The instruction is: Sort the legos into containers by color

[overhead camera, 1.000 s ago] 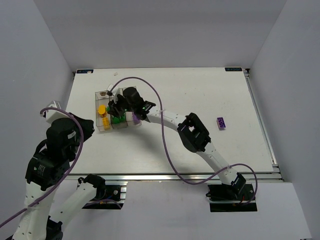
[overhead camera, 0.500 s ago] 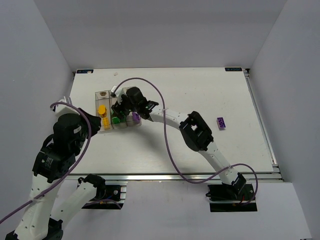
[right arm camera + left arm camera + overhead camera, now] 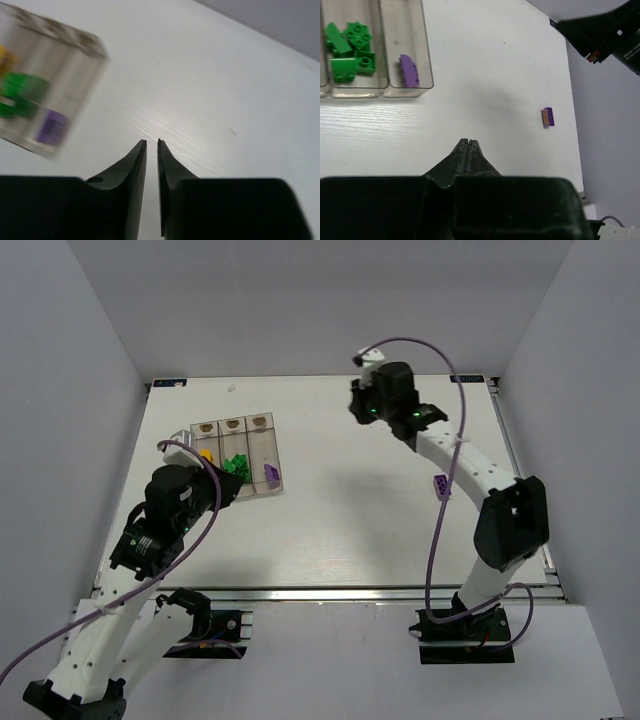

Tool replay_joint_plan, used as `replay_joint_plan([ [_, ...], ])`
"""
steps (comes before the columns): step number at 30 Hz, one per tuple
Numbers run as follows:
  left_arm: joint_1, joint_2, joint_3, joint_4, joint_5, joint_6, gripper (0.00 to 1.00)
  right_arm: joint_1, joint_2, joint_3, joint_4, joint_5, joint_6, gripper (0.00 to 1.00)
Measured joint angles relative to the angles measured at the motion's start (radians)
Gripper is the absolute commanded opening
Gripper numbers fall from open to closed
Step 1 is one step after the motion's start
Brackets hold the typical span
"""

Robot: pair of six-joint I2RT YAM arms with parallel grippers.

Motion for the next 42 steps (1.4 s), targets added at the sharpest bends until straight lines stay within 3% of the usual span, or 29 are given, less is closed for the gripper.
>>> replay_joint_plan([
  [2, 0.000, 0.017, -0.021, 0.042, 0.035, 0.003, 0.05, -0.080, -0.071, -0.090, -0.062, 0.049, -0.005, 0.48],
  [7, 0.000, 0.068, -0.037, 0.124, 0.085, 0.015, 0.10, -0.243, -0.106, -0.269, -0.273, 0.138, -0.045, 0.89],
  [14, 0.000, 0.112, -0.054, 0.205, 0.130, 0.018, 0.12, -0.399, -0.106, -0.369, -0.406, 0.199, -0.113, 0.89],
  [27, 0.000, 0.080, -0.089, 0.227, 0.131, -0.006, 0.12, -0.520, 0.059, -0.369, -0.407, 0.189, -0.178, 0.63],
  [30, 0.000, 0.063, -0.089, 0.220, 0.116, -0.013, 0.12, -0.534, 0.089, -0.330, -0.418, 0.153, -0.190, 0.40],
  [31, 0.000, 0.056, -0.089, 0.218, 0.111, -0.016, 0.12, -0.537, 0.093, -0.315, -0.424, 0.135, -0.192, 0.22],
  [33, 0.000, 0.042, -0.089, 0.211, 0.106, -0.021, 0.12, -0.539, 0.097, -0.286, -0.430, 0.093, -0.202, 0.01],
  [38, 0.000, 0.008, -0.103, 0.202, 0.070, -0.040, 0.12, -0.528, 0.090, -0.206, -0.451, -0.152, -0.278, 0.00],
  [42, 0.000, -0.002, -0.109, 0.193, 0.045, -0.051, 0.12, -0.435, 0.035, -0.198, -0.411, -0.388, -0.344, 0.00],
])
